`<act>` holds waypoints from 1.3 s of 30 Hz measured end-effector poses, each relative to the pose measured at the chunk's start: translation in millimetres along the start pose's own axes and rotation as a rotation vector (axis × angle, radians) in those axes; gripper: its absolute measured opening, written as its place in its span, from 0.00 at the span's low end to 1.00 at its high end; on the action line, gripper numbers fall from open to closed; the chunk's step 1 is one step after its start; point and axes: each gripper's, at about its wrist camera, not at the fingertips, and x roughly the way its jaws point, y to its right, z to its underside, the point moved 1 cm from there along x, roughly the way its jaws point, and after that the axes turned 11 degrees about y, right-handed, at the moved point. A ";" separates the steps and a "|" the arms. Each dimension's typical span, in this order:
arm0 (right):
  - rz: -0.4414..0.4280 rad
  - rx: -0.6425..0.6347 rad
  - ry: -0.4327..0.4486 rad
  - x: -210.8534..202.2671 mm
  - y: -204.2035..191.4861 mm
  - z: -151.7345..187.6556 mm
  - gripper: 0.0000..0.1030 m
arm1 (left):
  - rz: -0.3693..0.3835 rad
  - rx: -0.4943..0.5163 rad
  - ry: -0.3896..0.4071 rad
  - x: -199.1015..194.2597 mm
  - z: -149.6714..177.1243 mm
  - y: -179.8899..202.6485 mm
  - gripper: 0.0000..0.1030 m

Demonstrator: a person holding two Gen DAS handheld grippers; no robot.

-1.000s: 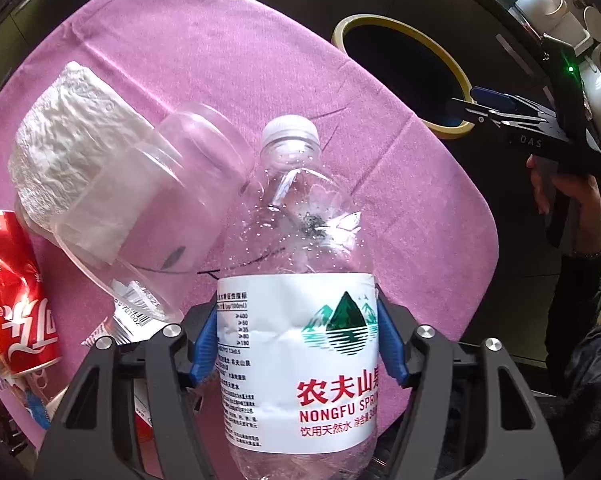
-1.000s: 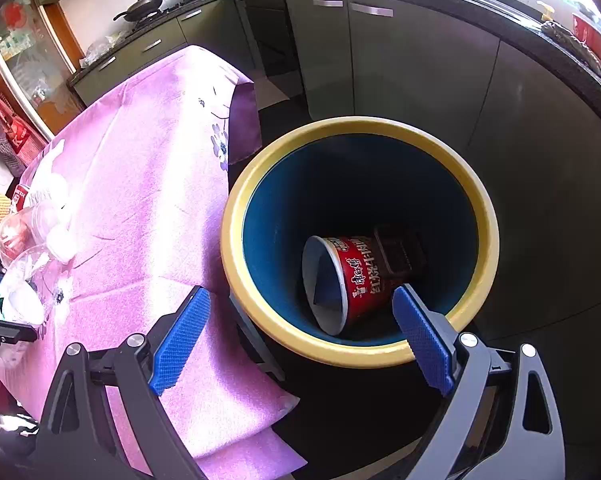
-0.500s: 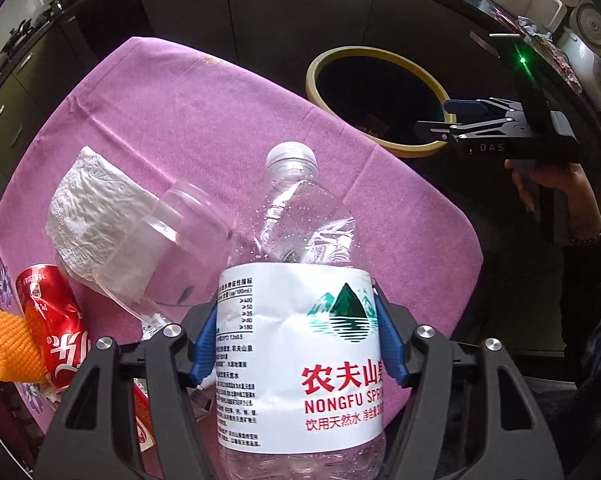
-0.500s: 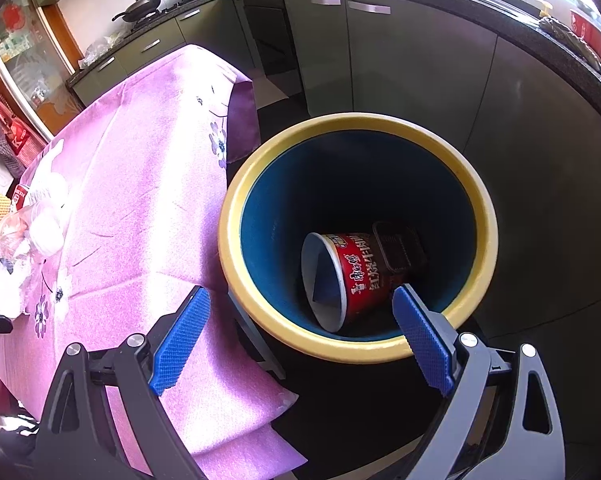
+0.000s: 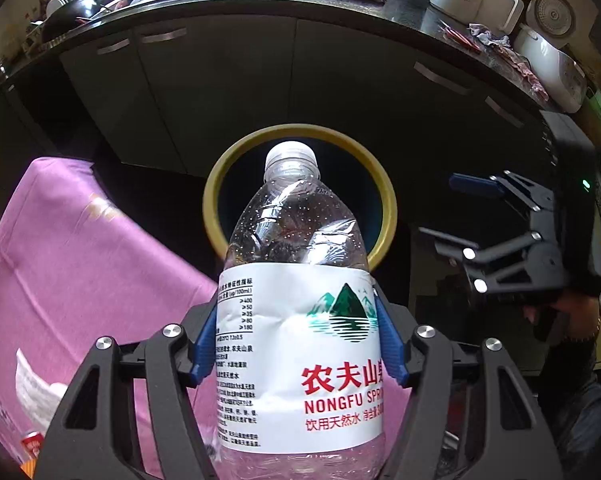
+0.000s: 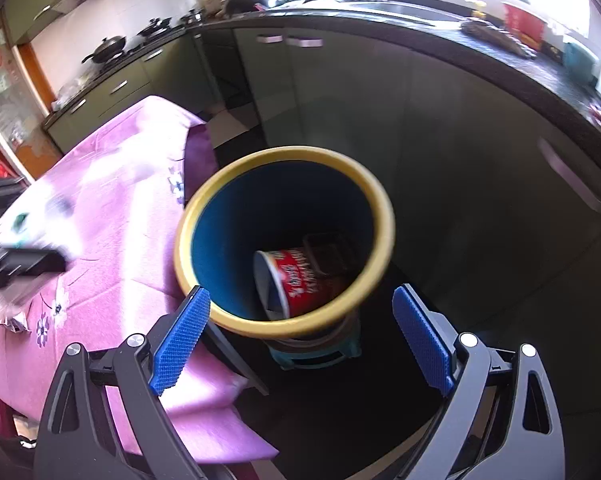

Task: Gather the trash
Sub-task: 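Carry the water bottle over the trash bin and open the left tool, then grasp the clear plastic cup with the right tool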

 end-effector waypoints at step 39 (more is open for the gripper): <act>-0.347 -0.242 -0.049 15.0 -161.8 -4.0 0.89 | -0.436 -0.489 0.454 -224.4 204.0 -129.5 0.91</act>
